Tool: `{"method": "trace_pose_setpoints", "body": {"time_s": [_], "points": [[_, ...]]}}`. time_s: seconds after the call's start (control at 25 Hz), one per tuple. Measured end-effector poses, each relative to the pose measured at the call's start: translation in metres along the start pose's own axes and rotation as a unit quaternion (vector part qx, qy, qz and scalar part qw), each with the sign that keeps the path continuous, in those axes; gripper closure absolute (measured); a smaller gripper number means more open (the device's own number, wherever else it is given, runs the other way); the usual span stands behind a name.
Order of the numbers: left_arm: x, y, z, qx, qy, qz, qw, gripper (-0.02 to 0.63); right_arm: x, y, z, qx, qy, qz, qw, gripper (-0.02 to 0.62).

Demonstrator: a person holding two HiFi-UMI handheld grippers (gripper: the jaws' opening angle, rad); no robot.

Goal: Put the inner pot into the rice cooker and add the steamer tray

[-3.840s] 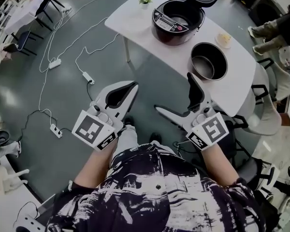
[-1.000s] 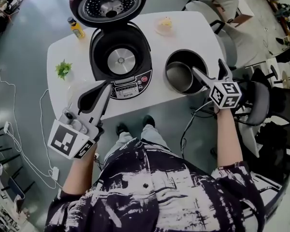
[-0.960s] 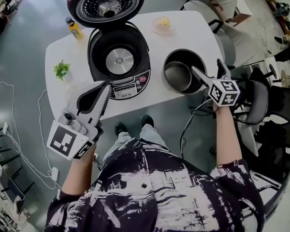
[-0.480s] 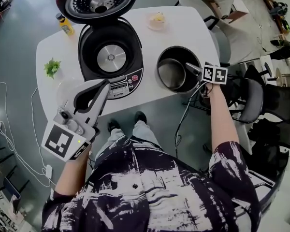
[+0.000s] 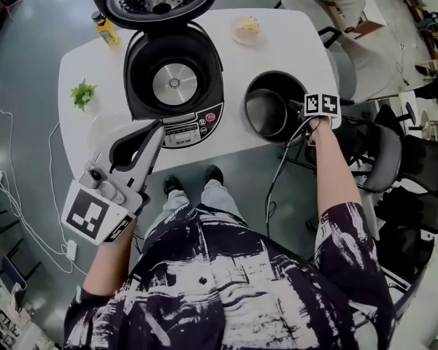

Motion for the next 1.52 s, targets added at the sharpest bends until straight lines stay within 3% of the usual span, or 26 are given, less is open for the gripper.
{"method": "trace_pose_setpoints", "body": {"time_s": [0.04,0.16,0.2,0.44,0.76,1.04,1.32,1.52], "points": [[0.001,0.000,0.000,0.000,0.001,0.002,1.0000,0.601,-0.003,-0.001,0.001,0.008,0.001,-0.016,1.000,0.450],[0.002,0.002,0.000,0.000,0.003,0.008,1.0000,0.601,-0.013,-0.005,0.000,0.056,0.010,-0.069,0.996,0.570],[0.003,0.002,0.000,0.001,0.003,0.010,0.9999,0.601,-0.014,-0.007,-0.001,0.074,0.015,-0.080,0.994,0.580],[0.005,0.006,0.001,0.002,0.004,0.019,0.9998,0.601,-0.014,-0.011,-0.004,0.116,0.044,-0.099,0.987,0.592],[0.006,0.011,0.001,0.000,0.005,0.022,0.9997,0.601,-0.021,0.004,-0.007,0.072,-0.007,-0.059,0.996,0.597],[0.000,0.009,0.007,-0.014,0.003,0.010,0.9998,0.601,-0.031,0.034,0.002,0.042,-0.031,-0.058,0.997,0.594],[-0.005,0.018,0.012,-0.035,0.003,0.004,0.9994,0.601,-0.007,0.088,0.033,-0.005,-0.045,0.002,0.999,0.594],[-0.008,0.028,0.016,-0.053,0.006,-0.002,0.9986,0.601,0.044,0.145,0.083,-0.051,-0.001,0.051,0.997,0.592]]}}
Point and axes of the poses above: the fingertips, and each gripper's own axes: y backward along the fingers, x to its left, z out of its top, the point moved 4 cm from there along y, backward along the fingers, and after that the axes turned 1 degree about -y, right-handed, at the moved point
